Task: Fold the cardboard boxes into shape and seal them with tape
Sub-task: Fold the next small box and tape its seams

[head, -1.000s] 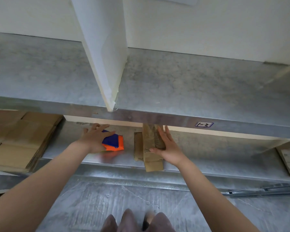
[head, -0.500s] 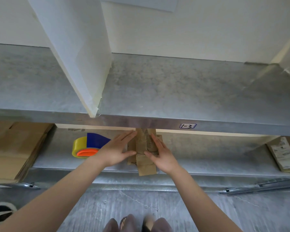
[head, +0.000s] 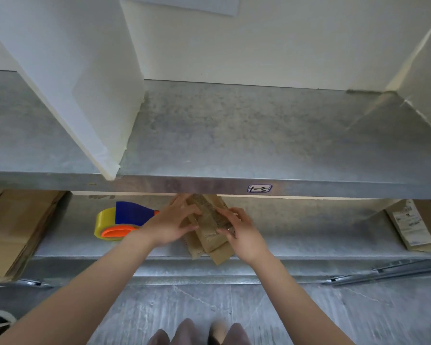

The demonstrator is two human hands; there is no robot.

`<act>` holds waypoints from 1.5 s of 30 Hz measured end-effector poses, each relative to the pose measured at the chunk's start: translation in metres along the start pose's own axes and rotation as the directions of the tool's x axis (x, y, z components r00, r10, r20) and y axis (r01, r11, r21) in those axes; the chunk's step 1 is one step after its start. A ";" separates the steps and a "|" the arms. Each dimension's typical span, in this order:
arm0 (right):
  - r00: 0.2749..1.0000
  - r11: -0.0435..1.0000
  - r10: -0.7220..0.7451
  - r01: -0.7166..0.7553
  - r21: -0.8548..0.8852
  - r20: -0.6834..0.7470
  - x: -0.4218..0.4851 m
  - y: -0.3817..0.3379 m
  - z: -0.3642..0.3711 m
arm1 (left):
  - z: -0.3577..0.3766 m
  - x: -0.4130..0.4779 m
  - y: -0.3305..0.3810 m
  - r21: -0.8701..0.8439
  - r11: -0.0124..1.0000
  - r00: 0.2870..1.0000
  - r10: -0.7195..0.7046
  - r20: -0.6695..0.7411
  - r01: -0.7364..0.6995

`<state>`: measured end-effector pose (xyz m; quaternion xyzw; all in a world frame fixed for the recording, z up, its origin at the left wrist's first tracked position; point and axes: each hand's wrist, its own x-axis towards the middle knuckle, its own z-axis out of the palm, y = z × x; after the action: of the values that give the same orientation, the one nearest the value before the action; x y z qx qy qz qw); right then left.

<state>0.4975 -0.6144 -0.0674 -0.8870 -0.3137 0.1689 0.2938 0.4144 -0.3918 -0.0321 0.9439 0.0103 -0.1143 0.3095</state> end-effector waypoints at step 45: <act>0.893 0.685 0.447 -0.301 0.663 -0.056 -0.026 -0.016 -0.032 | 0.018 -0.012 0.033 -0.630 0.709 0.848 -0.509 -0.146 0.317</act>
<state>0.4864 -0.6348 -0.0296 -0.7914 -0.0150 0.2255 0.5680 0.4020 -0.4288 -0.0242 0.7807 0.3067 -0.0234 0.5440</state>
